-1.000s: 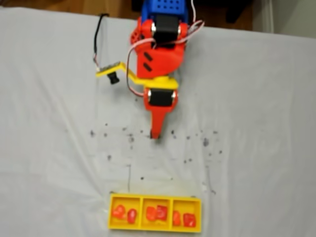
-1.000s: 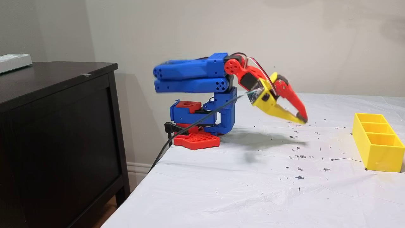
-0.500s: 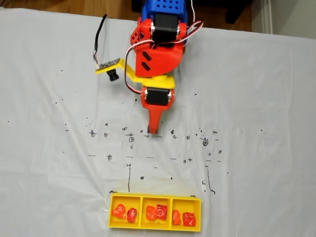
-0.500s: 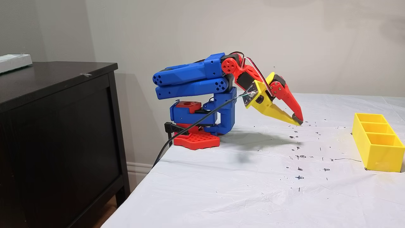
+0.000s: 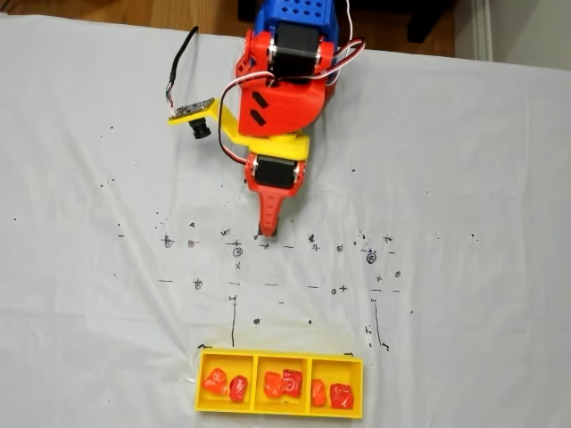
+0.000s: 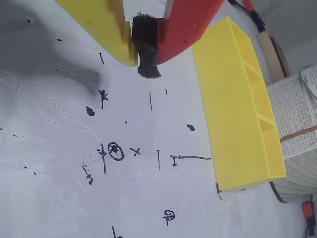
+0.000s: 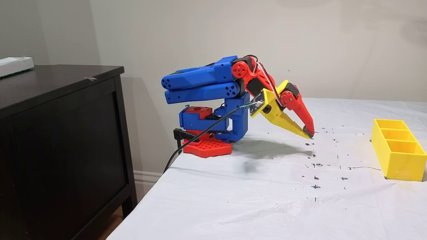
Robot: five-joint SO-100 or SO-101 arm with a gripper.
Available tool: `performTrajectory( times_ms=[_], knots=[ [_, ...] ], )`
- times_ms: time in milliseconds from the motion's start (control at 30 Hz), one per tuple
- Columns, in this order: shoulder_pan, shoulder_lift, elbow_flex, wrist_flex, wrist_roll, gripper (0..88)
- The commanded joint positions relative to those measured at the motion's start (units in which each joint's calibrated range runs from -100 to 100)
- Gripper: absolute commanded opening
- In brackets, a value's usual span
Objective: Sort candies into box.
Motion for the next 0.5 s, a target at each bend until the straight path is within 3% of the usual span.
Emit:
performTrajectory(
  times_ms=[0, 467],
  knots=[
    [1.22, -0.67, 0.44, -1.02, -0.83, 0.7],
    [2.49, -0.59, 0.44, -1.11, -1.61, 0.2]
  ],
)
